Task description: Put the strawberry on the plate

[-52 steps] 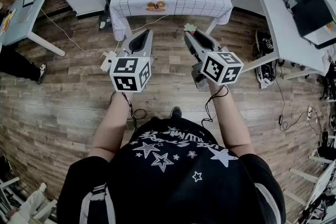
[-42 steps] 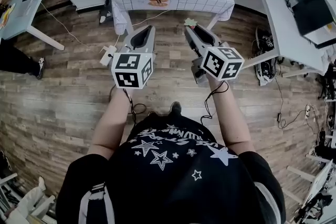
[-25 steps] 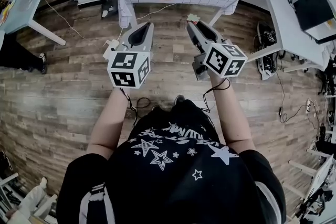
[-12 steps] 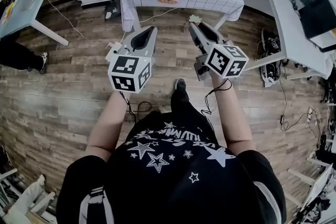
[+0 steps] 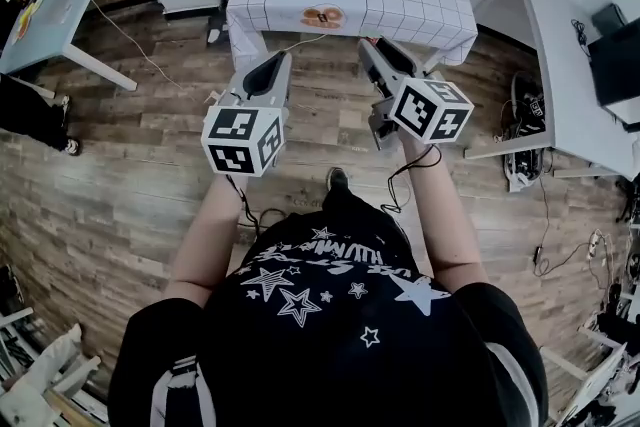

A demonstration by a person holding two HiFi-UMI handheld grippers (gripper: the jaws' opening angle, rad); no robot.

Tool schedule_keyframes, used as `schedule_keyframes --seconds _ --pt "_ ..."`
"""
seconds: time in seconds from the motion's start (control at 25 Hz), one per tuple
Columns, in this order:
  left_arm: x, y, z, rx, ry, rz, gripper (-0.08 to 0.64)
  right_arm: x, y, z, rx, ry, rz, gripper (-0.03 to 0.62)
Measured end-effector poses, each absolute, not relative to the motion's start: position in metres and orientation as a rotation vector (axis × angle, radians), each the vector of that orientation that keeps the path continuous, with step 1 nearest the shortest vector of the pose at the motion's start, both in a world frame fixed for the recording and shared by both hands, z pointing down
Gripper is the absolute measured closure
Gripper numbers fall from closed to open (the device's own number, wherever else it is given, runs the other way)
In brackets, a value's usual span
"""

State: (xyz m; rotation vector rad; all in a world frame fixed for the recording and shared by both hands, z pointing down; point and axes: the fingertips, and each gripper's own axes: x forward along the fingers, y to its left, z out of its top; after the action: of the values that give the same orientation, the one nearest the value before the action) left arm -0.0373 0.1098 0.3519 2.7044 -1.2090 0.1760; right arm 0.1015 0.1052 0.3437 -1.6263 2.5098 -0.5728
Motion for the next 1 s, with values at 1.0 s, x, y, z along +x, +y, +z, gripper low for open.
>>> schedule_keyframes --seconds 1.0 --pt "0.049 0.015 0.357 2.589 -1.388 0.222 0.552 0.199 -0.012 0.368 -1.478 2.575 -0.688 0.457"
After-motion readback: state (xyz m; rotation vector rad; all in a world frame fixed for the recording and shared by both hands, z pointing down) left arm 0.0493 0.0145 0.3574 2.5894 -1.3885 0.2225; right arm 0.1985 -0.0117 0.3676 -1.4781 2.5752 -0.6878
